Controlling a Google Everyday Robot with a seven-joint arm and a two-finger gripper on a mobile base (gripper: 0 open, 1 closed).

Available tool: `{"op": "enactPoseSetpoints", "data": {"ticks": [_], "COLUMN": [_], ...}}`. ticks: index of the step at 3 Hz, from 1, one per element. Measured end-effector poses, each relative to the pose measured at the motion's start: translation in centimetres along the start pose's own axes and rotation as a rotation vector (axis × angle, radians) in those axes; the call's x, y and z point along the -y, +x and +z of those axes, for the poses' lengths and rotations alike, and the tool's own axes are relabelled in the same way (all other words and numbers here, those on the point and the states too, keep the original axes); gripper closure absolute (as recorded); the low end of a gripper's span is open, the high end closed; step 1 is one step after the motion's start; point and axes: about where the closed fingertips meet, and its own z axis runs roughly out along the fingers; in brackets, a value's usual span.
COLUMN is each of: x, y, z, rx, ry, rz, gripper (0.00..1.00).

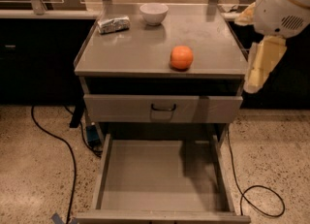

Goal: Place orange into middle drawer

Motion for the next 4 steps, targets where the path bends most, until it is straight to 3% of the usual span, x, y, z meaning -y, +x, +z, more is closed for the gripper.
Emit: {"op": "enactPoseSetpoints", "data": {"ticks": [2,3,4], "x": [5.5,7.1,9.1], "y": [-2.6,-4.4,-7.4], "z": [4.5,7.0,11.5], "rx": [0.057,0.066,0.054], "ry": [0.000,-0.027,-0.080], "rz": [-0.068,-0.094,-0.125], "gripper": [0.00,0.00,0.00]}}
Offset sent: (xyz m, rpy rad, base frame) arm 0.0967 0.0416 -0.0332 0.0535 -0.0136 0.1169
